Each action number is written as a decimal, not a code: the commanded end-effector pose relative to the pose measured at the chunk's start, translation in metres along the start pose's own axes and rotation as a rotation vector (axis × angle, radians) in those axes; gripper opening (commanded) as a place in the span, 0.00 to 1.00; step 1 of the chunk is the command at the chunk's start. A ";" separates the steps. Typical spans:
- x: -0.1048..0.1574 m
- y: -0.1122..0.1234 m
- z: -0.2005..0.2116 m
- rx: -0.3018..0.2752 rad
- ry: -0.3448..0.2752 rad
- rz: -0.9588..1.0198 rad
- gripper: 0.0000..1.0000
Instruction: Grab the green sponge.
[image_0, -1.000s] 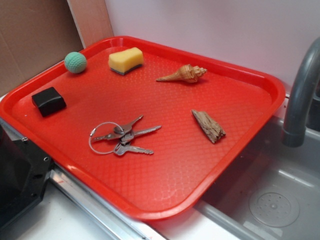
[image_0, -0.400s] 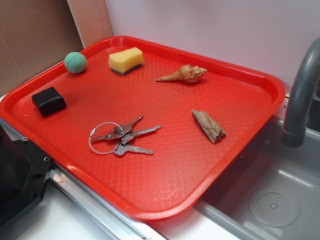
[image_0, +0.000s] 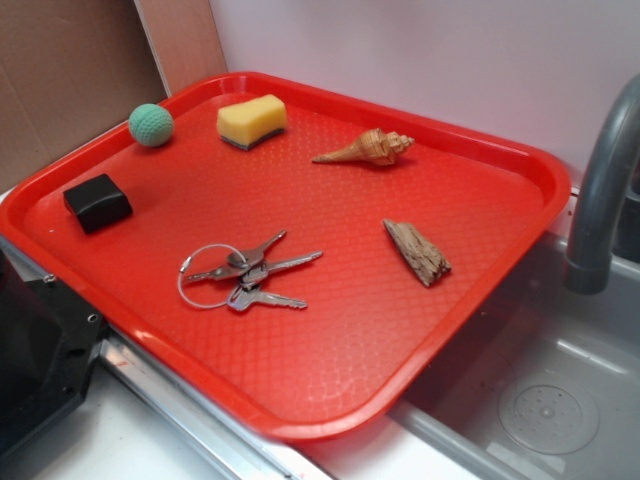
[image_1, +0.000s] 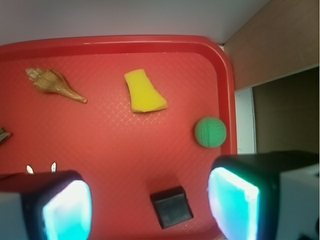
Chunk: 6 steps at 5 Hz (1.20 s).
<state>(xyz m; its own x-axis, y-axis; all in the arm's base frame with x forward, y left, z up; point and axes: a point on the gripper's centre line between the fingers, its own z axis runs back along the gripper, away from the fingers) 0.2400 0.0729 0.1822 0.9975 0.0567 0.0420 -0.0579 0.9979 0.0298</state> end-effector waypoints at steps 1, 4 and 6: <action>0.079 0.009 -0.014 0.026 -0.110 -0.045 1.00; 0.066 0.001 -0.113 0.070 0.148 -0.082 1.00; 0.062 0.018 -0.141 0.142 0.213 -0.041 1.00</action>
<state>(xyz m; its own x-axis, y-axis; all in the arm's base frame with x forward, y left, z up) 0.3040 0.0923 0.0308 0.9741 0.0190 -0.2252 0.0161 0.9881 0.1531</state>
